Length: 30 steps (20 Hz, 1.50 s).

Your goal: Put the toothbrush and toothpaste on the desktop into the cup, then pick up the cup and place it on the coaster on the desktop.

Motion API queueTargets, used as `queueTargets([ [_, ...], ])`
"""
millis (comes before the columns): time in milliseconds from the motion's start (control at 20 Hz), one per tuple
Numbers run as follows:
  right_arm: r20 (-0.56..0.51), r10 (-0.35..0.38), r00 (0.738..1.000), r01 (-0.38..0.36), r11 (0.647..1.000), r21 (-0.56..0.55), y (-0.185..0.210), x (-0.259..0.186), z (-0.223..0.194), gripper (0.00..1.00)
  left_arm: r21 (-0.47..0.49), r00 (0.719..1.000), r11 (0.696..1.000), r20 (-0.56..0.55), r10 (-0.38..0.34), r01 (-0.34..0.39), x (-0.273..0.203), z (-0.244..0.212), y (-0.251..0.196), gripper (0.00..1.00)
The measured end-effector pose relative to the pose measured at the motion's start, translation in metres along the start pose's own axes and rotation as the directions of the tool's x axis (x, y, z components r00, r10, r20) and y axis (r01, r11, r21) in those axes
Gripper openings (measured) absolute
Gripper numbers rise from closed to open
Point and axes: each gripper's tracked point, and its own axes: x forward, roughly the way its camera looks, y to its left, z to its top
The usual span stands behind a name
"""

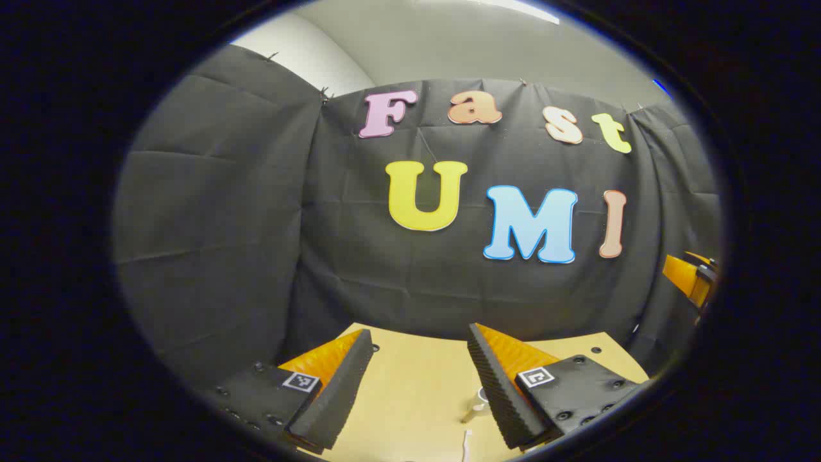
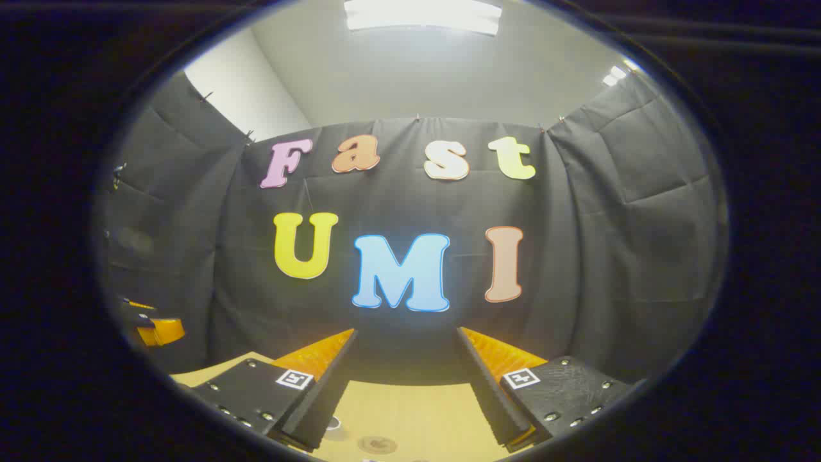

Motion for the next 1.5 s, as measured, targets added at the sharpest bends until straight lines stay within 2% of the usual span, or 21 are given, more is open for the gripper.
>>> queueTargets([
  [150,-0.082,0.017,0.996,-0.018,1.0,-0.01,-0.004,0.006,-0.029,0.92,0.012,0.998,0.998,0.012,-0.06,0.059,0.032,0.008,-0.034,0.96],
  [400,-0.158,0.031,0.987,-0.031,1.0,-0.003,-0.005,0.009,-0.046,0.92,0.039,0.997,0.996,-0.019,-0.074,0.075,0.044,0.002,-0.048,0.96],
  [750,-0.185,0.042,0.982,-0.04,0.999,0.015,-0.002,0.007,-0.053,0.92,0.058,0.996,0.995,-0.041,-0.078,0.08,0.046,-0.007,-0.059,0.96],
  [850,-0.229,0.039,0.973,-0.037,0.999,0.014,-0.002,0.008,-0.061,0.92,0.054,0.993,0.993,-0.066,-0.097,0.1,0.047,-0.017,-0.067,0.96],
  [1050,-0.35,0.04,0.936,-0.032,0.999,0.03,0.001,0.006,-0.094,0.92,0.072,0.975,0.989,-0.191,-0.117,0.133,0.057,-0.062,-0.073,0.96],
  [1150,-0.434,0.061,0.899,-0.049,0.998,0.037,0.007,-0.003,-0.121,0.92,0.04,0.948,0.986,-0.282,-0.147,0.164,0.061,-0.099,-0.081,0.96],
  [1200,-0.494,0.08,0.865,-0.068,0.997,0.043,0.014,-0.006,-0.14,0.92,0.024,0.927,0.983,-0.339,-0.162,0.18,0.061,-0.126,-0.083,0.96],
  [1250,-0.526,0.093,0.845,-0.079,0.996,0.049,0.017,-0.008,-0.152,0.92,0.017,0.913,0.983,-0.374,-0.165,0.185,0.063,-0.146,-0.082,1.0],
  [1300,-0.589,0.108,0.801,-0.092,0.994,0.057,0.023,-0.015,-0.174,0.92,0.016,0.898,0.983,-0.411,-0.16,0.182,0.065,-0.166,-0.08,0.96],
  [1350,-0.656,0.119,0.745,-0.102,0.993,0.064,0.029,-0.025,-0.198,0.93,0.011,0.874,0.983,-0.458,-0.16,0.185,0.065,-0.19,-0.079,0.96],
  [1500,-0.773,0.13,0.621,-0.109,0.991,0.079,0.043,-0.037,-0.244,0.93,0.005,0.801,0.98,-0.578,-0.158,0.197,0.065,-0.244,-0.078,0.96],
])
